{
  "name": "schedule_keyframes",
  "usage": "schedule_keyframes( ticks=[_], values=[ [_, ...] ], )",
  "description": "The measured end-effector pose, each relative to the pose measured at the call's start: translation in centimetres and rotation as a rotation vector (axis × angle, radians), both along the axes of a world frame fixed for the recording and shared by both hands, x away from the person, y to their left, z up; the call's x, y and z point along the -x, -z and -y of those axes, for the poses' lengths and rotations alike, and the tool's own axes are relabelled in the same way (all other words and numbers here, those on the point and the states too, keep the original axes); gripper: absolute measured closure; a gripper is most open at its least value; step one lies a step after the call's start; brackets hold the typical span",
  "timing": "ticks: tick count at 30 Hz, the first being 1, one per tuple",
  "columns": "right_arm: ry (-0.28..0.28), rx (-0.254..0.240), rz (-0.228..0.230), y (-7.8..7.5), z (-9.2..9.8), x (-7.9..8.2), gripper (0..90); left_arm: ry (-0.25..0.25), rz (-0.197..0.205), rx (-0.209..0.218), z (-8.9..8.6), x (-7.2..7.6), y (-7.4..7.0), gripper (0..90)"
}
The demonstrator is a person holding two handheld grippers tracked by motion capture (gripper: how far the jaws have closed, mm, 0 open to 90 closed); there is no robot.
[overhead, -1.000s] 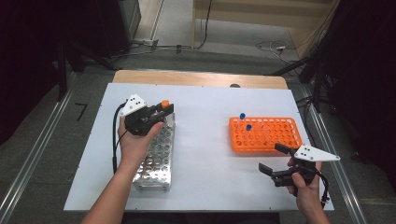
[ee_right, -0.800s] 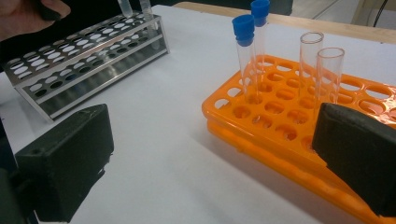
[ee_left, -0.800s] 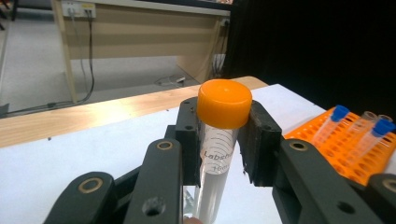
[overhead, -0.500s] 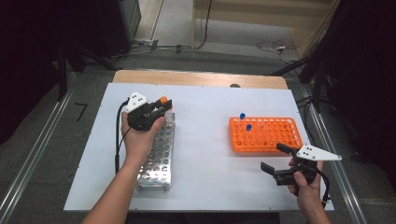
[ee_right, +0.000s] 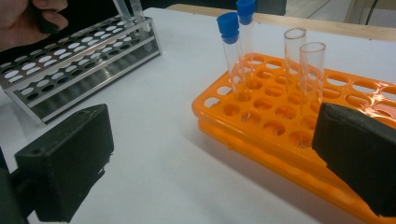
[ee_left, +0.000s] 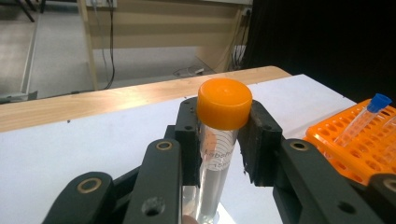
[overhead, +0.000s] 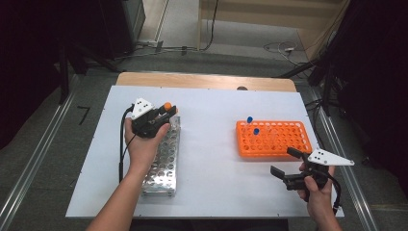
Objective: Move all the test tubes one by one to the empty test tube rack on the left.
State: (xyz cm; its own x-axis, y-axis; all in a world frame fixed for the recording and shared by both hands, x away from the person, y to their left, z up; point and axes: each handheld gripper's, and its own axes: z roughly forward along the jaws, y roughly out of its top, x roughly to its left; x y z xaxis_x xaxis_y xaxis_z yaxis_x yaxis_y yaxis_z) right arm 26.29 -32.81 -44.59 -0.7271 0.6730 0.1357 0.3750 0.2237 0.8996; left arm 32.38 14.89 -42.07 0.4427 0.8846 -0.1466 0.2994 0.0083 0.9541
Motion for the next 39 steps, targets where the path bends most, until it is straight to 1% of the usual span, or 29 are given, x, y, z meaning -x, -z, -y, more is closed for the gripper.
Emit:
schedule_keyframes(
  ticks=[3, 5, 6, 7, 9, 10, 13, 14, 16, 18, 21, 22, 24, 25, 29, 30, 32, 35, 39],
  values=[
    [0.002, -0.001, 0.001, 0.0, 0.1, 0.0, 0.0, -0.005, 0.003, -0.031, 0.3, 0.2, -0.1, 70.8],
    [0.002, -0.005, 0.000, 0.0, 0.1, 0.0, 0.0, -0.018, 0.001, -0.064, 0.5, 0.3, -0.1, 71.3],
    [0.003, -0.005, 0.000, 0.0, 0.1, 0.0, 0.0, -0.024, -0.013, -0.087, 0.7, 0.3, -0.1, 72.1],
    [0.003, -0.005, 0.000, 0.0, 0.2, -0.1, 0.0, -0.019, -0.027, -0.103, 0.9, 0.3, 0.1, 72.5],
    [0.005, -0.003, 0.001, 0.0, 0.2, -0.1, 0.0, -0.018, -0.031, -0.148, 1.2, 0.4, 0.4, 72.9],
    [0.005, -0.002, 0.001, 0.0, 0.2, -0.1, 0.0, -0.021, -0.040, -0.153, 1.3, 0.4, 0.5, 73.1],
    [0.010, -0.003, -0.001, 0.1, 0.3, -0.1, 0.0, -0.013, -0.100, -0.124, 1.1, 0.1, 0.9, 71.9],
    [0.010, -0.004, 0.000, 0.1, 0.3, -0.1, 0.0, -0.012, -0.111, -0.120, 1.1, 0.0, 1.0, 70.2],
    [0.009, -0.003, -0.003, 0.1, 0.3, -0.1, 0.0, -0.005, -0.119, -0.127, 1.1, 0.0, 1.1, 66.9],
    [0.011, -0.001, -0.003, 0.1, 0.2, -0.1, 0.0, 0.001, -0.125, -0.115, 1.1, 0.0, 1.0, 63.2],
    [0.010, 0.002, -0.001, 0.2, 0.2, -0.2, 0.0, 0.003, -0.123, -0.088, 1.0, 0.1, 0.8, 54.9],
    [0.011, 0.001, 0.000, 0.2, 0.2, -0.2, 0.0, 0.009, -0.123, -0.071, 0.9, 0.2, 0.7, 50.9],
    [0.012, 0.003, -0.002, 0.2, 0.3, -0.2, 0.0, 0.030, -0.121, -0.045, 0.8, 0.4, 0.5, 40.2],
    [0.014, 0.002, -0.004, 0.2, 0.2, -0.2, 0.0, 0.043, -0.117, -0.043, 0.8, 0.6, 0.4, 34.7],
    [0.019, 0.004, -0.004, 0.2, 0.2, -0.3, 0.0, 0.097, -0.104, -0.010, 0.8, 1.5, -0.2, 18.4],
    [0.020, 0.005, -0.003, 0.2, 0.2, -0.3, 0.0, 0.106, -0.098, -0.009, 0.8, 1.8, -0.4, 15.1],
    [0.025, 0.012, -0.002, 0.2, 0.2, -0.4, 0.0, 0.128, -0.085, 0.003, 0.8, 2.5, -0.6, 10.0],
    [0.035, 0.014, -0.001, 0.3, 0.2, -0.5, 0.0, 0.145, -0.067, 0.013, 0.8, 3.5, -1.0, 5.1],
    [0.048, 0.011, -0.002, 0.3, 0.0, -0.7, 0.0, 0.161, -0.050, 0.029, 0.6, 4.7, -1.2, 1.5]
  ],
)
